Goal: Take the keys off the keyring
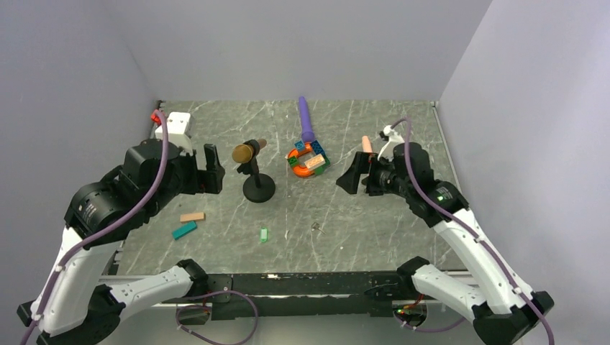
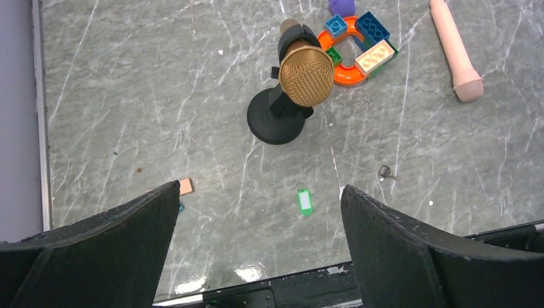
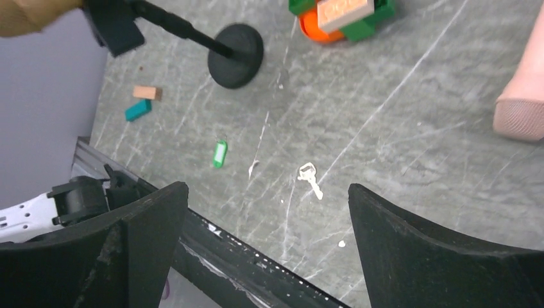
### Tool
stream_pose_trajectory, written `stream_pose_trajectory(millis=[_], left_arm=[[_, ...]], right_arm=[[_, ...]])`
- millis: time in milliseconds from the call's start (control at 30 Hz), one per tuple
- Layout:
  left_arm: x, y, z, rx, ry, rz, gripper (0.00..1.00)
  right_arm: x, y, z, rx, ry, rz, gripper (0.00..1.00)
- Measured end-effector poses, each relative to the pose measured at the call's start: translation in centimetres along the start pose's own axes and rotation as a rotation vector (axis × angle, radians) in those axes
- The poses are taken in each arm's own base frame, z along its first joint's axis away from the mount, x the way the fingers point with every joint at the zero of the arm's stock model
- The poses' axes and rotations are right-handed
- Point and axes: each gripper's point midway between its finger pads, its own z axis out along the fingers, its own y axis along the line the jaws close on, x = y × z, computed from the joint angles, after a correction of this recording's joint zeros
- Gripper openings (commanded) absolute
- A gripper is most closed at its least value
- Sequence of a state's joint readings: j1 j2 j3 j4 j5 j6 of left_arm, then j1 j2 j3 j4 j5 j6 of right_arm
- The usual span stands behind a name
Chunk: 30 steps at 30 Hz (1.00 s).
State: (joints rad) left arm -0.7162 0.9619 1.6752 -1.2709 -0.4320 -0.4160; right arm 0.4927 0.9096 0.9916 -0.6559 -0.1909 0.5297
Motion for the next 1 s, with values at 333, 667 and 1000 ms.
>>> stream_pose_trajectory(millis=[333, 667, 1000], left_arm=[[0.7, -2.5, 0.2, 0.185, -0.084, -0.016, 0.99], [0.5, -7.0, 3.0, 0.361, -0.135, -0.041, 0.99], [1.4, -9.8, 4.7, 0.467, -0.119, -0.091, 0.99]], right_arm=[[-5.5, 3.4, -6.3, -0.033, -0.186, -0.008, 1.00], [-5.8, 4.3, -9.7, -0.110, -0.319, 0.089, 1.00], [-3.4, 3.3, -12.2, -0.144, -0.380, 0.127, 1.00]])
